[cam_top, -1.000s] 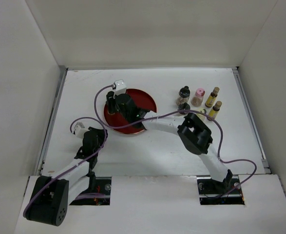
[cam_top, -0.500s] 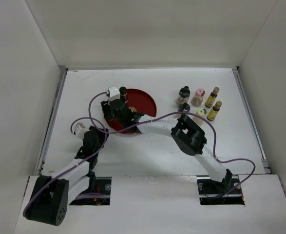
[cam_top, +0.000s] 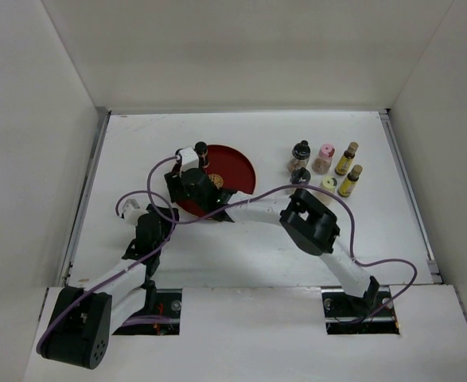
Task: Organize the condiment bottles
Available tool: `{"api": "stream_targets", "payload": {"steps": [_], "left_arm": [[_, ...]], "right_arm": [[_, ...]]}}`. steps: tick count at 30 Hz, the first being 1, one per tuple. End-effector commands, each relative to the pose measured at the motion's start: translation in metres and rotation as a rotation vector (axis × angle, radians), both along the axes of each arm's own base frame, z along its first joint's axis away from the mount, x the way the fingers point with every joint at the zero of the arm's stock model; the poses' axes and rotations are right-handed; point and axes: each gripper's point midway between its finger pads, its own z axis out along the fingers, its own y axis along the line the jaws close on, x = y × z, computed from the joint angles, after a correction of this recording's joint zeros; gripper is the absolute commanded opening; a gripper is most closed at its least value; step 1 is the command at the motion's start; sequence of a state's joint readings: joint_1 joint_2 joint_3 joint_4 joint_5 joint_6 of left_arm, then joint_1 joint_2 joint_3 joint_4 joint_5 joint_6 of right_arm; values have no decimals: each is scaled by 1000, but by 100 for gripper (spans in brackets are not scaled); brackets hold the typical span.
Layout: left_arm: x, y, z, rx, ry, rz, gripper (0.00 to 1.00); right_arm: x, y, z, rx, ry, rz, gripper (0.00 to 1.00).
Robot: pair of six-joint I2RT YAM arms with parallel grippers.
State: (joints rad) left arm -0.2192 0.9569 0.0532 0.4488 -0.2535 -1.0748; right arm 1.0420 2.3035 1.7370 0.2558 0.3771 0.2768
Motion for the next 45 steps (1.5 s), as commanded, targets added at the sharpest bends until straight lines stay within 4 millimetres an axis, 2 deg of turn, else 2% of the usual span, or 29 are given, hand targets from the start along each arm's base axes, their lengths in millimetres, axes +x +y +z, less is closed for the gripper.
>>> {"api": "stream_targets", "payload": {"steps": [1,6,9,11,14,16,19,23,25,27,34,38,41,45], "left_arm": [[3,-2,7,-11,-42,-2,42],[5,-4,12,-12,-62,-10,43],[4,-7,13,-14,-66,-22,43],[4,-9,16,-18,-79,-31,44],[5,-13,17,-7,-81,-45,44],[6,-15,16,-6,-79,-53,45],[7,-18,19,-11,-89,-63,45],[9,-20,18,1,-88,-69,45],[10,-22,18,-1,-89,-77,45],[11,-21,19,3,-94,-72,45],[13,-22,21,15,-96,-75,46],[13,-21,21,28,-97,-72,46],[14,-23,21,24,-98,-80,47],[14,-23,22,26,-103,-76,47]], "right_arm": [[-8,-5,97,181,-86,-13,77],[-28,-46,161,280,-139,-34,77],[-25,-89,170,305,-151,-97,76],[-19,-124,163,290,-140,-164,66],[-8,-192,138,231,-112,-319,38],[-2,-233,123,195,-84,-419,30],[1,-289,97,140,-26,-544,32],[2,-342,68,46,6,-680,50],[-2,-357,60,15,3,-721,57],[-4,-366,56,-12,-3,-748,60],[-2,-384,51,-57,-17,-792,56],[-2,-398,53,-52,-16,-822,57],[-3,-407,55,-49,-15,-846,63],[-9,-409,65,-45,-31,-841,68]]}}
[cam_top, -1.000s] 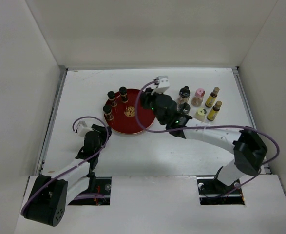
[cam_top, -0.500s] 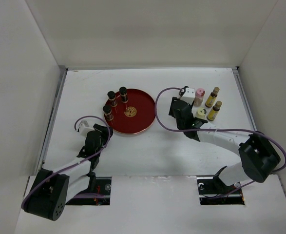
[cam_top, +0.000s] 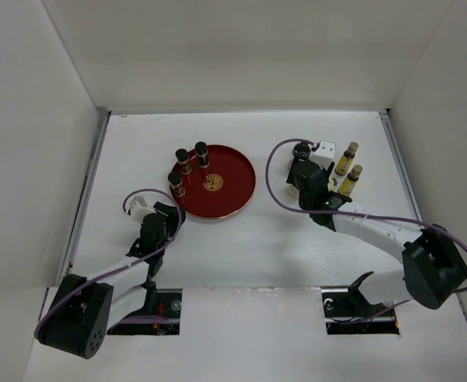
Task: Organize the condiment bottles
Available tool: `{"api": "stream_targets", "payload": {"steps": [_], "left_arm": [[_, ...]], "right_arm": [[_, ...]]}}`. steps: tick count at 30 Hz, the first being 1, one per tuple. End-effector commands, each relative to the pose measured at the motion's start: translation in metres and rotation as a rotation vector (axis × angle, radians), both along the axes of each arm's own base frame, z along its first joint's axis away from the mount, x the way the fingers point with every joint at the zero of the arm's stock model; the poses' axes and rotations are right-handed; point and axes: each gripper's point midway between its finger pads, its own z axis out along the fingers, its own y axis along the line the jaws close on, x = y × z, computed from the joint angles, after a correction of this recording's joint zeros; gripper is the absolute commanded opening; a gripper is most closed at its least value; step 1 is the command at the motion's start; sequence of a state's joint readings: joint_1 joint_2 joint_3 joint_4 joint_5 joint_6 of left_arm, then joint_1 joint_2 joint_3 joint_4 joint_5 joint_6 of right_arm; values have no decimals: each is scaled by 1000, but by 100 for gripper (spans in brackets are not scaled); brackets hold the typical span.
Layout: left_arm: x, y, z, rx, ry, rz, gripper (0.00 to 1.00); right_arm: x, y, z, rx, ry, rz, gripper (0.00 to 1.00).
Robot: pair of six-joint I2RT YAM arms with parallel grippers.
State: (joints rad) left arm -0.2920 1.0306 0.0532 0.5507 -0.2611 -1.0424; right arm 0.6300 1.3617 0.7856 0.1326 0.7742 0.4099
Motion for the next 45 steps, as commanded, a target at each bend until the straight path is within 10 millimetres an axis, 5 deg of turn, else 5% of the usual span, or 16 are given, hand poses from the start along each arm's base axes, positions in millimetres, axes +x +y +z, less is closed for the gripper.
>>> {"api": "stream_targets", "payload": {"steps": [1,8,21,34,45], "left_arm": [[11,-3,19,-3,-71,-1,47],[12,-4,18,-2,-68,-4,47],[13,-5,20,-5,-75,-9,48],[14,-10,18,-13,-68,-26,48],[14,-11,17,-15,-62,-29,48]], "right_arm": [[-5,-6,20,11,-49,-14,69],[4,-9,-5,4,35,14,81],[35,9,-28,-8,86,67,81],[19,8,9,65,-23,81,81],[10,33,-27,70,73,175,88]]}}
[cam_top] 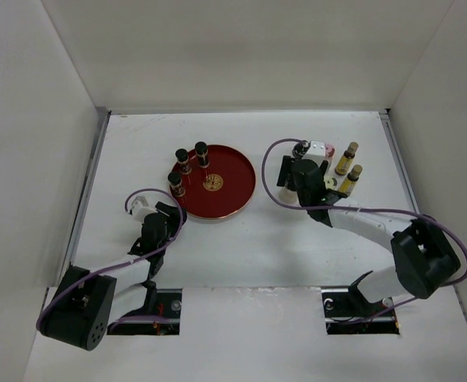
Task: Organize the condiment bottles
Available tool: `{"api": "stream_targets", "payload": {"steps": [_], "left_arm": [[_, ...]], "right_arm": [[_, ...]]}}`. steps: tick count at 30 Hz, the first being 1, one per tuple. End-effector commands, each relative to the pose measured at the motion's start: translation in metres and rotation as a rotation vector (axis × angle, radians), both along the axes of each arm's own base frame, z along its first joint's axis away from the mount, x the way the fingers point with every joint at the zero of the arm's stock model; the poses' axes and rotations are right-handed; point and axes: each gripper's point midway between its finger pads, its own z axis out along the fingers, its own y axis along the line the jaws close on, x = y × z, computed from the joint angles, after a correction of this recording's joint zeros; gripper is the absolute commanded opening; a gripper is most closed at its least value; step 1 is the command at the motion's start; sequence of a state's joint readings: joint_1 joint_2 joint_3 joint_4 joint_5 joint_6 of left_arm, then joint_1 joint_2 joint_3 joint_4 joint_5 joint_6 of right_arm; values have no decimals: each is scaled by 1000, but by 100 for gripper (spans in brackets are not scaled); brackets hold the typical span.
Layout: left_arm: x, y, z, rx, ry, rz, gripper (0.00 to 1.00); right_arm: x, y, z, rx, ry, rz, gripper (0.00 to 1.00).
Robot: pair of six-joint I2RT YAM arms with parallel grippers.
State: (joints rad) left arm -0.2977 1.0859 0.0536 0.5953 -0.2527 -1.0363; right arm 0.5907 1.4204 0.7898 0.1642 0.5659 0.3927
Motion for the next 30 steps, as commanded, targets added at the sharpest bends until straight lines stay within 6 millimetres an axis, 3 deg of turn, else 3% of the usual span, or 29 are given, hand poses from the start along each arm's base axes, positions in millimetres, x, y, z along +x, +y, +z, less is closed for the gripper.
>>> {"api": "stream_targets", "payload": {"steps": [1,5,7,11,17,22,30], "left_arm": [[13,-7,22,-21,-73,-13,48],[13,-8,22,-21,-71,-17,48],[13,-8,22,-21,-72,-17,48],[12,-8,22,-21,-72,-17,48],[13,-10,22,-27,-72,-24,48],[12,-11,21,-27,-70,-27,48],[9,-5,24,-31,-88,-10,47]], "right_arm": [[2,10,-7,24,7,22,88],[6,13,-22,-9,51,21,87],[8,11,-25,-21,58,5,80],[8,9,-6,-34,-16,-36,63],[1,20,34,-47,-115,-22,59],[7,65,64,10,-167,82,59],[39,181,75,134,-190,294,59]]}}
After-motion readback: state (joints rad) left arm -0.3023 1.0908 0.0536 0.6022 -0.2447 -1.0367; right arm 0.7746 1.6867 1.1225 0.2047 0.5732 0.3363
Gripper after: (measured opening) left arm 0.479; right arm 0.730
